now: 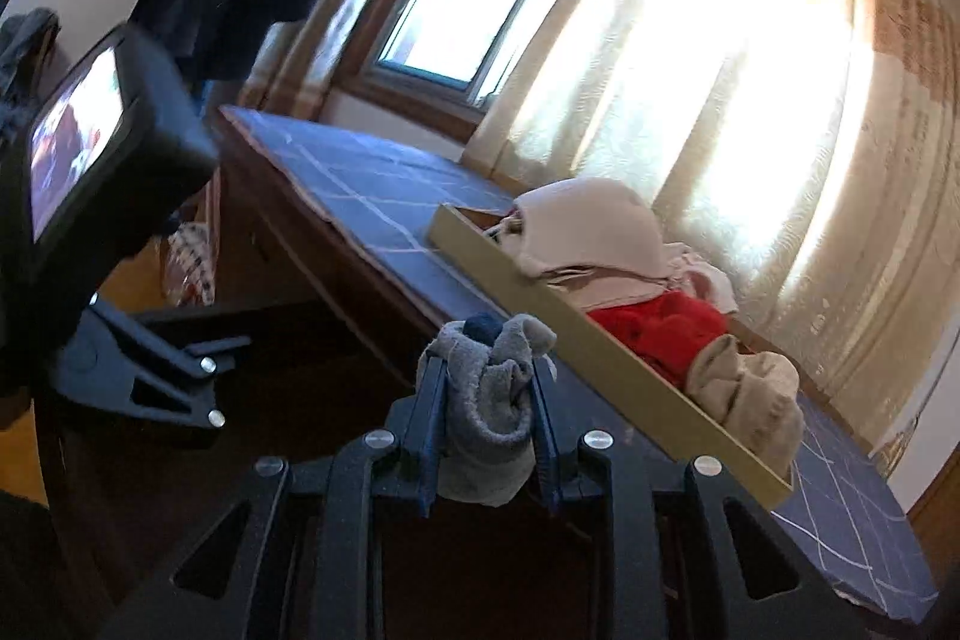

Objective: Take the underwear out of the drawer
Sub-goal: 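Lift the white sock up out of the drawer with the right gripper, then carry the white sock over the tan tray with the right gripper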

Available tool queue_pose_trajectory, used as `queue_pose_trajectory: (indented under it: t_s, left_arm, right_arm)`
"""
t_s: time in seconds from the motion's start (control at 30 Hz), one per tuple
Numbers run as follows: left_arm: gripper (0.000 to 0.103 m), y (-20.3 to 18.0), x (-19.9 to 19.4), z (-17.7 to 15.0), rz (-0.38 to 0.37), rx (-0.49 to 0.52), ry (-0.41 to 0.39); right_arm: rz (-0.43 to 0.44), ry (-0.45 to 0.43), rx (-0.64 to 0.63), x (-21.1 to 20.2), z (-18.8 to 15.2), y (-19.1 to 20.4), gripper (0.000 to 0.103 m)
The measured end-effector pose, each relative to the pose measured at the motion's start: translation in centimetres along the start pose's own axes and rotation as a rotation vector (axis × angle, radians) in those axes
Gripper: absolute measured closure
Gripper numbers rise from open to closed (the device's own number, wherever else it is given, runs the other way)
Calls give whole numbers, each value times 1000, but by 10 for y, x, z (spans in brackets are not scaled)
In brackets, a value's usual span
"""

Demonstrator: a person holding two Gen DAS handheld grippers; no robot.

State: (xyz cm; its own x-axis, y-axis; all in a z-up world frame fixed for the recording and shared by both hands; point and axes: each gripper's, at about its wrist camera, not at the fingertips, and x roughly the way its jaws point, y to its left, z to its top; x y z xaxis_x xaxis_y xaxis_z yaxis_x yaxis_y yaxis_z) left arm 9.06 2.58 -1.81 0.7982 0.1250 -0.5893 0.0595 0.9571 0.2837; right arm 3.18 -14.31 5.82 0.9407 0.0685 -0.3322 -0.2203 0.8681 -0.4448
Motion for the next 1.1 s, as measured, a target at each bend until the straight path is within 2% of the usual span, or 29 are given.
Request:
queue_pose_trajectory:
  t_s: [0.6, 0.77, 1.1]
  left_arm:
    - [9, -1, -1, -1, -3, 8, -11]
    - [9, -1, -1, 0, -3, 9, -11]
    - [9, -1, -3, 0, -3, 7, -16]
  right_arm:
    - [-59, -92, 184, -24, 21, -45, 75]
    - [-72, -93, 230, -29, 27, -57, 75]
    - [-114, -55, 294, -1, 51, -74, 75]
